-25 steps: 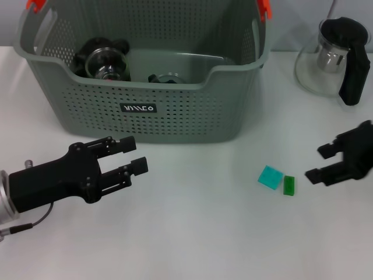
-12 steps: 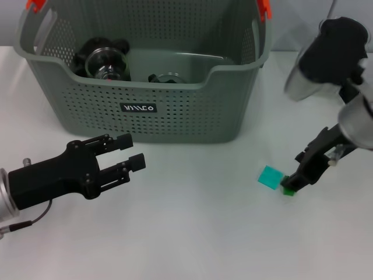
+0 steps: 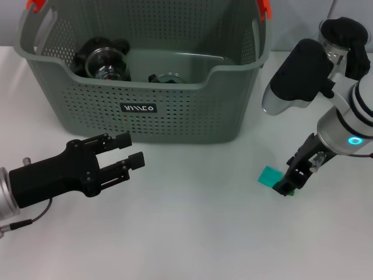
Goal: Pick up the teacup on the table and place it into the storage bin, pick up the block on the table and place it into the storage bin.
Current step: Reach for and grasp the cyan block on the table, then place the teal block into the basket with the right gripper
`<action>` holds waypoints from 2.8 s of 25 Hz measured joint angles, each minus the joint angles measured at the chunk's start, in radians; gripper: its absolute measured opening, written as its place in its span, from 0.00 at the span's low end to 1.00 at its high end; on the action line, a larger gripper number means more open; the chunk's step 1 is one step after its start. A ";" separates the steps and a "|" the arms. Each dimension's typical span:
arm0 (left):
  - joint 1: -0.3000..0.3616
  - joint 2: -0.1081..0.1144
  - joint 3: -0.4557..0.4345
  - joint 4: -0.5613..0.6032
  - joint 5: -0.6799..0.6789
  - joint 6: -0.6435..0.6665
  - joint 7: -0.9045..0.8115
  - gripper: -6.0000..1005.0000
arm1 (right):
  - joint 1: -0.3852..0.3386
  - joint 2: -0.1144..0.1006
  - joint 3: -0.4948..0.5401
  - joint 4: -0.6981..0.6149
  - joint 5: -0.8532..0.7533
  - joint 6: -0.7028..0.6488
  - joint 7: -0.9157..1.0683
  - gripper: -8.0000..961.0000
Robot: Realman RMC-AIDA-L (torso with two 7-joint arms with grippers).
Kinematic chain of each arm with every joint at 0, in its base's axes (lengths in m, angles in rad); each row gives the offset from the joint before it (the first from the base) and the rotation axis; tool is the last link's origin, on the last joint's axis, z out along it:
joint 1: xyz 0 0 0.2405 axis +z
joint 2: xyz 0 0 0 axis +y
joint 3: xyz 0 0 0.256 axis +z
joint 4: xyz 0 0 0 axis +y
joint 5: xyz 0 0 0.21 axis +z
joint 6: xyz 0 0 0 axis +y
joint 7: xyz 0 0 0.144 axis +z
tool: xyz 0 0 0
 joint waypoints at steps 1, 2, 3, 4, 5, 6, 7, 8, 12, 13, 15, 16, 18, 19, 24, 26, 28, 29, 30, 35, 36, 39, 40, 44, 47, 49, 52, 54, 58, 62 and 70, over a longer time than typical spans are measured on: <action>0.000 0.000 0.000 -0.001 0.000 -0.003 0.000 0.58 | 0.002 0.000 -0.001 0.008 0.001 0.008 -0.001 0.71; 0.000 0.000 0.000 -0.002 0.000 -0.005 0.000 0.58 | 0.005 0.000 -0.001 0.013 0.002 0.015 -0.002 0.71; 0.000 0.000 0.000 -0.004 0.000 -0.007 0.000 0.58 | 0.007 0.000 -0.001 0.017 0.004 0.020 -0.002 0.71; 0.000 0.000 0.000 -0.005 0.000 -0.008 0.000 0.58 | 0.009 0.000 -0.002 0.021 0.005 0.023 -0.003 0.71; 0.000 0.000 0.000 -0.006 0.000 -0.009 0.000 0.58 | 0.012 0.000 -0.004 0.026 0.005 0.026 -0.003 0.71; 0.000 0.000 0.000 -0.006 0.000 -0.009 0.000 0.58 | 0.017 0.000 -0.005 0.035 0.006 0.028 -0.003 0.71; 0.000 0.000 0.000 -0.006 0.000 -0.009 0.000 0.58 | 0.022 0.000 -0.007 0.045 0.006 0.031 -0.002 0.71; 0.000 0.000 0.000 -0.006 0.000 -0.009 0.000 0.58 | 0.029 0.000 -0.008 0.058 0.006 0.035 -0.001 0.71; 0.000 0.000 0.000 -0.007 0.000 -0.010 0.000 0.58 | 0.052 0.001 -0.010 0.115 0.007 0.064 0.000 0.71; 0.000 0.000 0.000 -0.007 0.000 -0.011 0.000 0.58 | 0.056 0.001 -0.011 0.125 0.008 0.071 0.000 0.71; 0.000 0.000 0.000 -0.008 0.000 -0.014 0.000 0.58 | 0.061 0.002 -0.014 0.139 0.009 0.090 0.001 0.71; 0.000 0.000 0.000 -0.008 0.000 -0.015 0.000 0.58 | 0.062 0.003 -0.015 0.143 0.009 0.096 0.002 0.71; 0.001 0.000 0.000 -0.008 0.000 -0.015 0.000 0.58 | 0.068 0.004 -0.015 0.158 0.009 0.105 0.003 0.71; 0.001 0.000 0.000 -0.008 0.000 -0.016 0.000 0.58 | 0.073 0.004 -0.015 0.169 0.009 0.108 0.003 0.71; 0.003 0.000 0.000 -0.008 0.000 -0.018 0.000 0.58 | 0.095 0.006 -0.015 0.224 0.018 0.131 0.003 0.71; 0.004 0.000 0.000 -0.008 0.000 -0.018 0.000 0.58 | 0.099 0.005 -0.016 0.236 0.029 0.140 0.003 0.71; 0.005 0.000 0.000 -0.008 0.000 -0.018 0.000 0.58 | 0.100 0.004 -0.016 0.241 0.035 0.147 0.003 0.71; 0.006 0.000 0.000 -0.008 0.000 -0.018 0.000 0.58 | 0.101 0.004 -0.016 0.243 0.036 0.150 0.003 0.71; 0.006 0.000 0.000 -0.008 0.000 -0.018 0.000 0.58 | 0.101 0.003 -0.016 0.243 0.036 0.151 0.003 0.71; 0.006 0.000 0.000 -0.008 0.000 -0.018 0.000 0.58 | 0.107 0.003 -0.014 0.256 0.036 0.152 0.004 0.71; 0.006 0.000 0.000 -0.008 0.000 -0.018 0.000 0.58 | 0.109 0.003 -0.014 0.261 0.036 0.154 0.004 0.71; 0.006 0.000 0.000 -0.008 0.000 -0.018 0.000 0.58 | 0.117 0.003 -0.015 0.279 0.036 0.160 0.004 0.71; 0.006 0.000 0.000 -0.008 0.000 -0.018 0.000 0.58 | 0.118 0.003 -0.015 0.282 0.036 0.162 0.004 0.71; 0.006 0.000 0.000 -0.008 0.000 -0.018 0.000 0.58 | 0.121 0.003 -0.016 0.283 0.036 0.164 0.004 0.71; 0.007 0.000 0.000 -0.008 0.000 -0.018 0.000 0.58 | 0.121 0.003 -0.015 0.283 0.036 0.165 0.004 0.71; 0.007 0.000 0.000 -0.008 0.000 -0.018 0.000 0.58 | 0.121 0.003 -0.015 0.283 0.035 0.165 0.004 0.64; 0.007 0.000 0.000 -0.008 0.000 -0.019 0.000 0.58 | 0.120 0.002 -0.013 0.281 0.035 0.160 0.005 0.55; 0.008 0.000 0.000 -0.008 0.000 -0.021 0.000 0.58 | 0.117 0.001 -0.008 0.275 0.036 0.157 0.006 0.51; 0.008 0.000 0.000 -0.008 0.000 -0.027 -0.001 0.58 | 0.108 -0.002 0.011 0.253 0.038 0.143 0.011 0.48; 0.010 0.000 0.000 -0.008 0.000 -0.028 -0.003 0.58 | 0.020 -0.004 0.104 0.076 0.095 0.064 -0.061 0.46; 0.007 0.000 -0.001 -0.008 0.000 -0.030 -0.001 0.58 | -0.188 -0.011 0.549 -0.056 0.602 -0.270 -0.611 0.44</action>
